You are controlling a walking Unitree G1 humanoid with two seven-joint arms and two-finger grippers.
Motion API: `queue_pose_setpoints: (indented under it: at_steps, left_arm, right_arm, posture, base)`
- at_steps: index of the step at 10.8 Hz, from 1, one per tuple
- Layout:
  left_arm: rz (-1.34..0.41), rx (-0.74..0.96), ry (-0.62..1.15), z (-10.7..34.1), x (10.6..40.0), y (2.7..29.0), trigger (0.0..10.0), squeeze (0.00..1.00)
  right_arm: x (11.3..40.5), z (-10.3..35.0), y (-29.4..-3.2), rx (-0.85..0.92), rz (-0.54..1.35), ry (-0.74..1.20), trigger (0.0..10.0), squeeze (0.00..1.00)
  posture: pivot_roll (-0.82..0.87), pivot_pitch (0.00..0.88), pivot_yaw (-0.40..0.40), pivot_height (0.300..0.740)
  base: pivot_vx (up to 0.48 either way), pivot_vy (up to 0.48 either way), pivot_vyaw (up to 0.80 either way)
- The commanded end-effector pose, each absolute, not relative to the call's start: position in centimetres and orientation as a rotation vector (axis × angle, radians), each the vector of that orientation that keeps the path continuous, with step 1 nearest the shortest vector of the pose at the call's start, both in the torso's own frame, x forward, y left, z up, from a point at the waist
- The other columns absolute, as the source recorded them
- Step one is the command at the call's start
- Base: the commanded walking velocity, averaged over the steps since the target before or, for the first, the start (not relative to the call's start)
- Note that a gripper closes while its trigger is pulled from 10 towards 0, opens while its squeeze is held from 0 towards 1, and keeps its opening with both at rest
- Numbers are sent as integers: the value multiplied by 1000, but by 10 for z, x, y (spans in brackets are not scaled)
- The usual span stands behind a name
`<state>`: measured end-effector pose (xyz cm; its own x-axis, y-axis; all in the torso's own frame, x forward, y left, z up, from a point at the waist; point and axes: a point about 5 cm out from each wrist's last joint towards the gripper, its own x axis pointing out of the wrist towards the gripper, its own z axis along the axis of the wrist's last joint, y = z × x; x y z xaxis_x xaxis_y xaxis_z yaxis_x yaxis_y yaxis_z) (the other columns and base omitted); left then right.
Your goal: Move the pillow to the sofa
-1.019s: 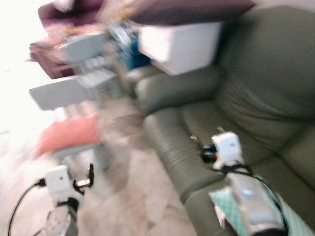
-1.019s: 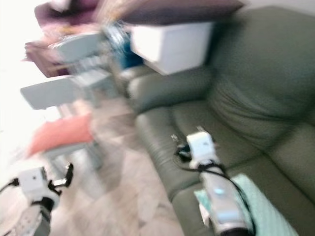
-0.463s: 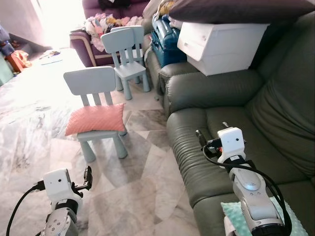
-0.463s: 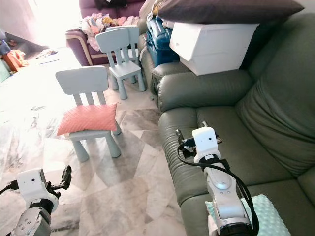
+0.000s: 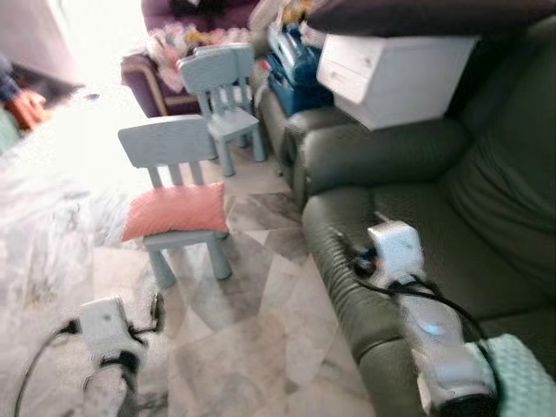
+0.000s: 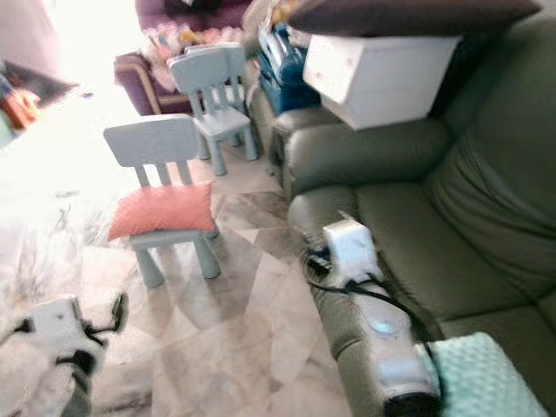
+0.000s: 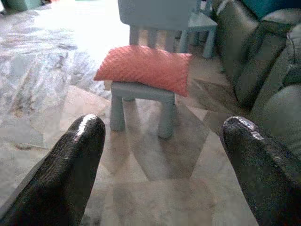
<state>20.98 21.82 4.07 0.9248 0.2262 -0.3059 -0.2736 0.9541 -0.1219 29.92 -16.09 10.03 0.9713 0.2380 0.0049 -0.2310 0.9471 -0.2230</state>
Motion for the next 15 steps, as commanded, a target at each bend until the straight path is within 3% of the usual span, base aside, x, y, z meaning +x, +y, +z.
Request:
queue_pose_setpoints:
  at_steps: [1, 9, 15]
  left_arm:
    - [271, -138, 283, 45, 211, 227, 10000, 0]
    - [290, -115, 278, 46, 212, 229, 10000, 0]
    - [419, -54, 202, 55, 212, 242, 10000, 0]
  right_arm:
    - [301, 106, -150, -204, 260, -54, 10000, 0]
    - [303, 109, -150, -203, 262, -58, 10000, 0]
    - [305, 108, -146, -188, 266, -47, 10000, 0]
  posture:
    - [-170, 0, 59, 740]
    - [-172, 0, 56, 740]
    - [-169, 0, 54, 740]
  base:
    - [0, 476, 0]
    - [0, 476, 0]
    - [0, 0, 0]
